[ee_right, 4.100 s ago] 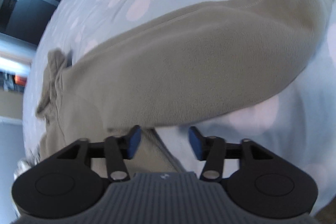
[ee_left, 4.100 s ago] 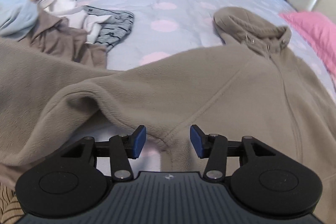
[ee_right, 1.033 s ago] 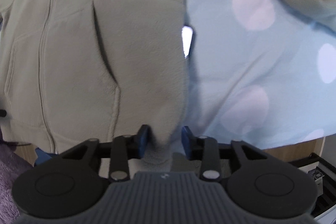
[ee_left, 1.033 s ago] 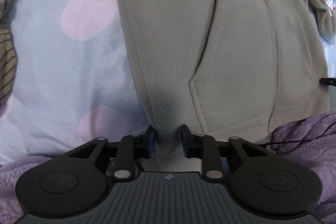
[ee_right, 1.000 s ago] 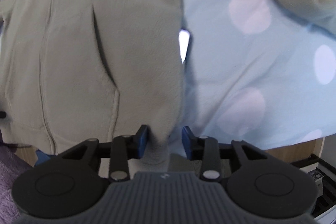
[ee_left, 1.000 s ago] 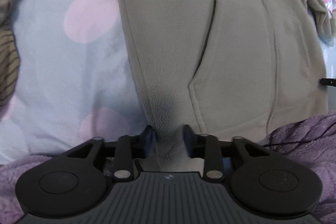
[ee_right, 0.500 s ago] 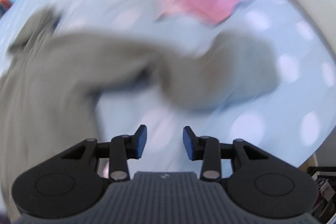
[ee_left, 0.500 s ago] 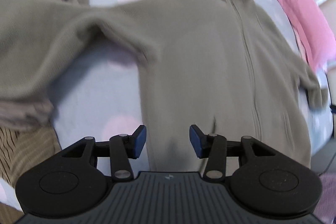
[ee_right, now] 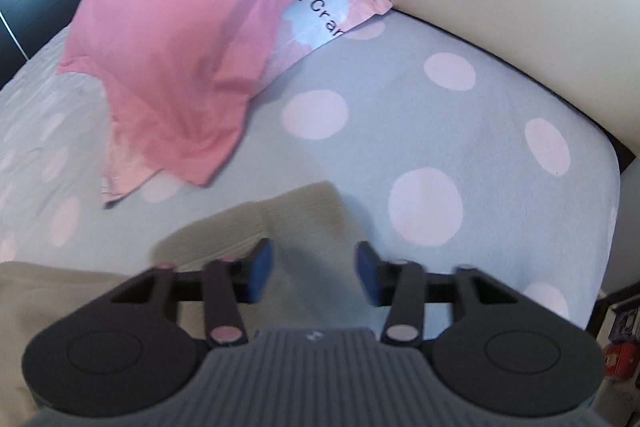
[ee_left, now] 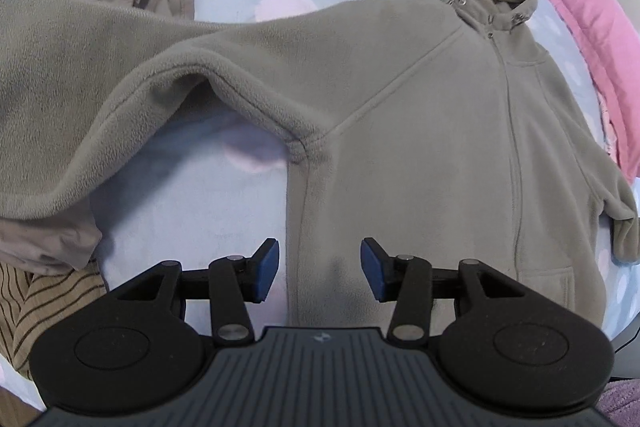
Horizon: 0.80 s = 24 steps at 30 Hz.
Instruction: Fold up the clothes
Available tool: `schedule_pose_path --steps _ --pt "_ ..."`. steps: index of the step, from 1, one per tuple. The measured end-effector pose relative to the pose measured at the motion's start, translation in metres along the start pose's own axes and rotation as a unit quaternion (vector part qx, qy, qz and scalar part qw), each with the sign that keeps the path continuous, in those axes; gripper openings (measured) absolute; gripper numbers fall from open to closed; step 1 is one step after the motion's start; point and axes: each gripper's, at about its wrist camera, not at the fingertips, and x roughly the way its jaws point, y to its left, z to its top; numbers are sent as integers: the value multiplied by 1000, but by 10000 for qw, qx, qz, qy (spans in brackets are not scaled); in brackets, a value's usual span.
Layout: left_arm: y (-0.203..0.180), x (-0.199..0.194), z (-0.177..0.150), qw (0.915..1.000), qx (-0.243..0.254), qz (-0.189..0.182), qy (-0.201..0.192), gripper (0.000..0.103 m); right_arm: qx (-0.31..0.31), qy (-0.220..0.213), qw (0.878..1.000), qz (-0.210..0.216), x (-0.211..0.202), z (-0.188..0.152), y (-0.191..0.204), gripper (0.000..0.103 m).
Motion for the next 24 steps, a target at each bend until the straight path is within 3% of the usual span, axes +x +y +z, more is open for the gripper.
schedule_pose_path --steps 1,3,5,7,9,13,18,21,24 --pt "-1 1 -1 10000 0 23 9 43 -29 17 10000 -19 9 -2 -2 76" --pt "-3 2 -2 10000 -3 58 36 43 -66 109 9999 -44 26 -5 -5 76" --pt "-5 4 -3 9999 18 92 101 43 29 147 9999 29 40 -10 -10 70" --pt "-8 5 -3 9998 54 134 127 43 203 34 9996 177 40 -13 -15 33" --pt "-11 6 -2 9998 81 118 133 43 288 -95 9994 136 34 -13 -18 8" --pt "-19 11 1 9997 170 76 145 43 158 -633 9974 305 -9 -4 -24 6" --pt "-31 17 2 9995 297 -43 130 43 433 -1646 9832 -654 -81 32 -45 5" --pt "-34 18 0 9994 326 -113 101 43 437 -1546 9827 -923 -86 47 -50 5" --pt "-33 17 -1 9994 311 -143 72 43 167 -1175 9846 -1282 -64 48 -42 6"
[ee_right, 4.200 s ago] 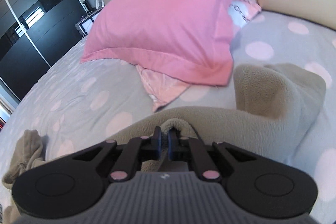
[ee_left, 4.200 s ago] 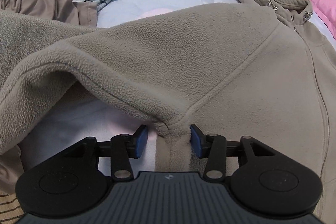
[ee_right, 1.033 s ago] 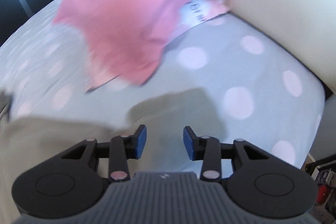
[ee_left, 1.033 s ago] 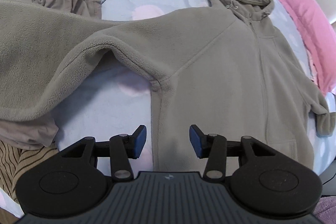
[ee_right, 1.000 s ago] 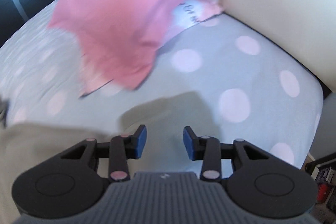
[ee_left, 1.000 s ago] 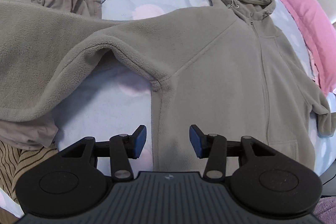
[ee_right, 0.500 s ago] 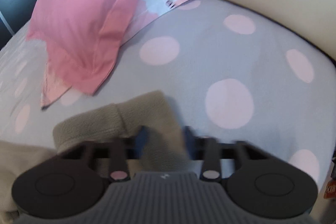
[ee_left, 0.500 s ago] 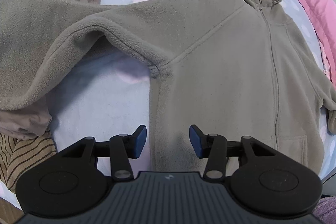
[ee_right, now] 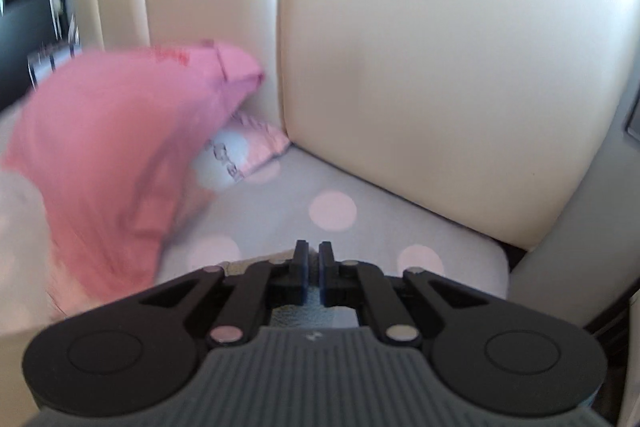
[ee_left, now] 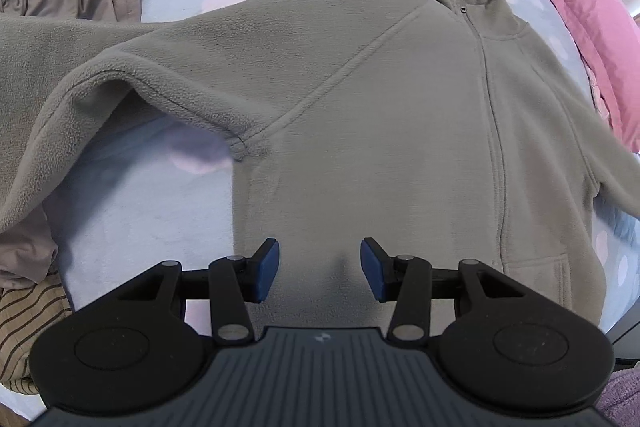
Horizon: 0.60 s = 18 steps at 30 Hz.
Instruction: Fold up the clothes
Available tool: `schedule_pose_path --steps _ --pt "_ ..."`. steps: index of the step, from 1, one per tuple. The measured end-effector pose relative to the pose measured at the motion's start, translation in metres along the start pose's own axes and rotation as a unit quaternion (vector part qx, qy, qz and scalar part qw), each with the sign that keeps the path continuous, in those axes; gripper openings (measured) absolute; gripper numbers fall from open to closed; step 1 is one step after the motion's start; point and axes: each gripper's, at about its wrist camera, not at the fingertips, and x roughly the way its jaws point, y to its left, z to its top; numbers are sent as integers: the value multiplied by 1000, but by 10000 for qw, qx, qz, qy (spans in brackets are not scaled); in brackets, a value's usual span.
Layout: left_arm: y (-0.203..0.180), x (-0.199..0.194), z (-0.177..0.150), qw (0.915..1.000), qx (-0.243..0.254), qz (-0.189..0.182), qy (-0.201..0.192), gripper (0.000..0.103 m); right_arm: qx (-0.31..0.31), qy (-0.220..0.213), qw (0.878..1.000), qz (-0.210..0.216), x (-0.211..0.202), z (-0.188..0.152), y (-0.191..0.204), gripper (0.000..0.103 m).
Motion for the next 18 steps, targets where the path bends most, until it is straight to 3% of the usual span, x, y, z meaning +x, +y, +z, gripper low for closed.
schedule_pose_path --steps 2,3,4,13,18 --pt "4 -3 -2 10000 -29 -2 -17 43 -138 37 9983 -557 10 -7 4 12" --pt "7 -4 -2 10000 -57 10 -27 43 -156 -6 9971 -750 13 -11 2 30" --pt "10 -5 -2 10000 -89 25 -37 43 -66 30 9972 -748 15 -14 -4 40" --pt "31 -3 -1 9989 -450 2 -137 43 813 683 9939 304 31 -70 -47 38" --pt "39 -10 -1 9974 -590 19 -411 43 727 1055 9912 329 41 -92 -37 38"
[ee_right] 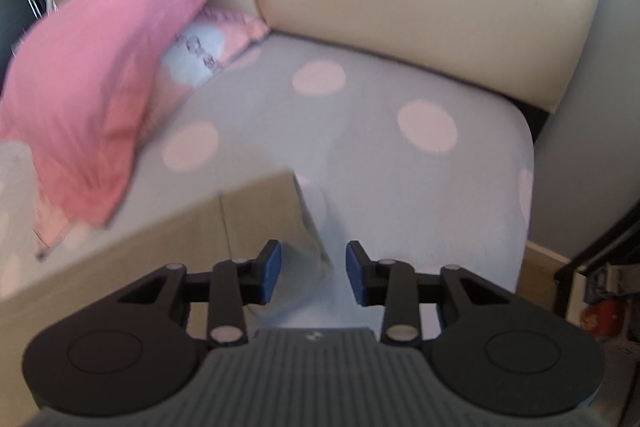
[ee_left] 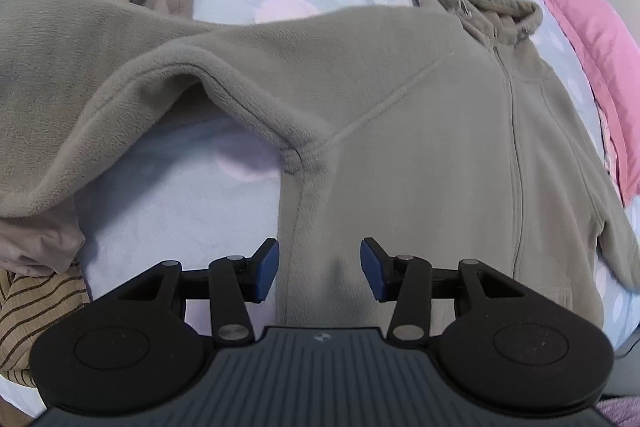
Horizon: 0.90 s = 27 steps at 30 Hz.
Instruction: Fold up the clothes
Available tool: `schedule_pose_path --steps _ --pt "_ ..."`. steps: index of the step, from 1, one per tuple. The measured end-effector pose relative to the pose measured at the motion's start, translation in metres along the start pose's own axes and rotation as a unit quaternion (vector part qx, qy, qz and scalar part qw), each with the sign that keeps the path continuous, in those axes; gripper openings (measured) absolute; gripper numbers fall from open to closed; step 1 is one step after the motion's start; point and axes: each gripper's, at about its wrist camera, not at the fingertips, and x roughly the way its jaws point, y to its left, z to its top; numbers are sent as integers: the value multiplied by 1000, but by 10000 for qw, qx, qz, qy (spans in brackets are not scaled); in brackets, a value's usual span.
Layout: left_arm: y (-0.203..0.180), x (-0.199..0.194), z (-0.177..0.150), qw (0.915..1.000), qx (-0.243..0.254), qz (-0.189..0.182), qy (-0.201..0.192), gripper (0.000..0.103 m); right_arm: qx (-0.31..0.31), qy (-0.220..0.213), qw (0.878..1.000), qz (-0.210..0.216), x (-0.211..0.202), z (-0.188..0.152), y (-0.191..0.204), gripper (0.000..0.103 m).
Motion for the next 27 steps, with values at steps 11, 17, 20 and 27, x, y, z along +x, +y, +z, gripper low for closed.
schedule_pose_path --steps 11,17,20,27 --pt "65 -91 3 9875 -865 192 -1302 50 33 -289 9982 532 -50 -13 55 44" --pt "118 -147 11 9699 -1214 754 -1973 50 -228 310 9882 1486 -74 -43 130 51" --pt "141 -176 17 9577 -1219 1093 -2369 54 -454 789 9779 1883 -80 -66 169 51" --pt "177 -216 26 9306 -1086 1691 -3059 70 -1435 1348 9440 2648 -109 -134 256 51"
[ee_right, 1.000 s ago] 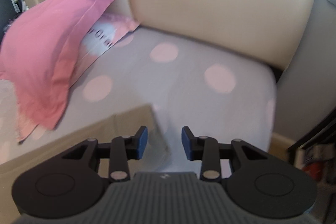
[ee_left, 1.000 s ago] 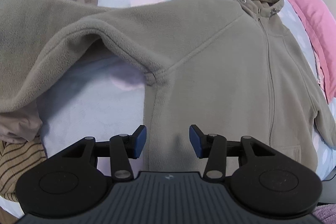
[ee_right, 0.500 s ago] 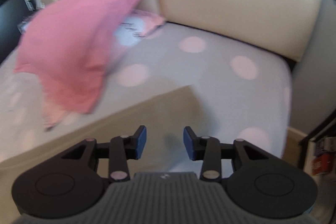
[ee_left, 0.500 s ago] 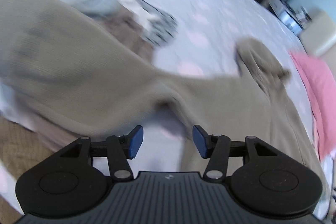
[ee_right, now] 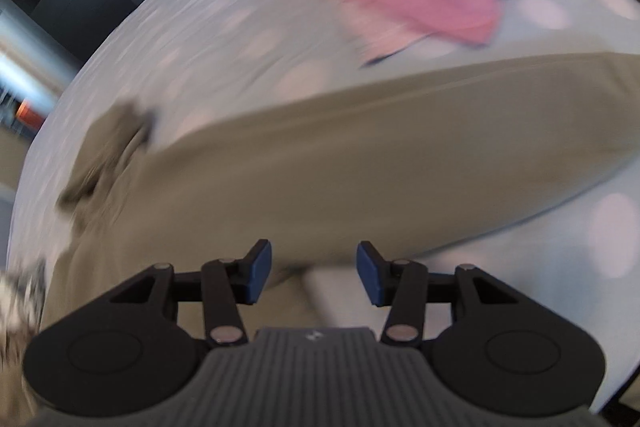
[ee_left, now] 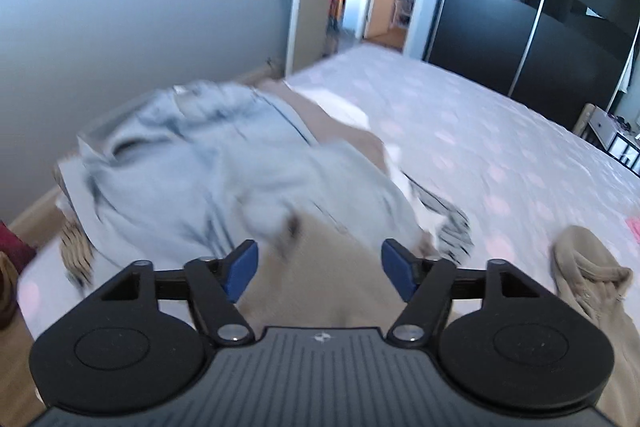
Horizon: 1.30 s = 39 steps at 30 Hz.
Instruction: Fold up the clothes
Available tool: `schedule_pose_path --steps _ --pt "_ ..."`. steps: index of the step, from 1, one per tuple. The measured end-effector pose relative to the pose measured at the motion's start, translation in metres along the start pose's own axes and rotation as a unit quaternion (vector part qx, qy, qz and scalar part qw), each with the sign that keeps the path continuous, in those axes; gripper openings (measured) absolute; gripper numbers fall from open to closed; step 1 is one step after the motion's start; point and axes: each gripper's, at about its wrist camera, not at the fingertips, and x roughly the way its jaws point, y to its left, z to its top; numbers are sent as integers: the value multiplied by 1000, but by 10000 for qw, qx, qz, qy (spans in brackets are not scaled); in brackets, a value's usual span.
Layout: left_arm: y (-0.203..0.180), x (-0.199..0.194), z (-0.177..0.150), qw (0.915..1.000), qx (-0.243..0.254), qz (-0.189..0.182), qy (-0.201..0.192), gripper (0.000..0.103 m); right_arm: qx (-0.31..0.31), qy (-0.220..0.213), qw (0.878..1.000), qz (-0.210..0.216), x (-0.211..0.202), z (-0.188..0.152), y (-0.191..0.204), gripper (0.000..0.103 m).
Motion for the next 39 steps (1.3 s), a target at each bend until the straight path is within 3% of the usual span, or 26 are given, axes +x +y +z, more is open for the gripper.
schedule_pose_path --steps 4,5,8,11,13,18,21,26,29,32,34,36,39 --pt "4 17 -4 9995 257 -122 -152 68 -537 150 9981 262 16 -27 46 52" --pt "1 21 -8 9991 340 -213 -166 61 -584 192 9977 298 20 -33 52 52" --pt "-11 36 -15 9979 615 -181 -27 13 -625 304 9969 361 32 -43 63 52" --pt "-18 27 -6 9977 610 -246 -187 7 -646 309 9971 241 36 -47 63 52" --pt "-22 14 4 9965 633 -396 -377 7 -664 286 9973 159 36 -49 61 52" --pt "-40 -42 58 9880 569 -649 -1281 6 -407 297 9987 -35 35 -48 46 52" --pt "-44 -60 98 9830 578 -411 -1692 6 -257 327 9991 -105 38 -46 40 52" --pt "-30 -16 128 9909 530 470 -1143 5 -360 247 9990 -13 37 -43 43 52" --pt "-11 33 118 9940 287 917 -515 5 -425 183 9989 4 35 -42 44 52" --pt "-4 63 96 9923 305 1159 -308 8 -349 140 9993 -6 34 -39 41 52" --pt "-1 75 84 9911 354 1254 -269 15 -272 136 9995 -1 35 -34 38 52" --pt "-4 70 82 9918 347 1150 -443 38 -244 126 9996 31 35 -28 36 52" --pt "-18 56 84 9920 452 883 -780 48 -329 156 9993 117 36 -15 37 52"
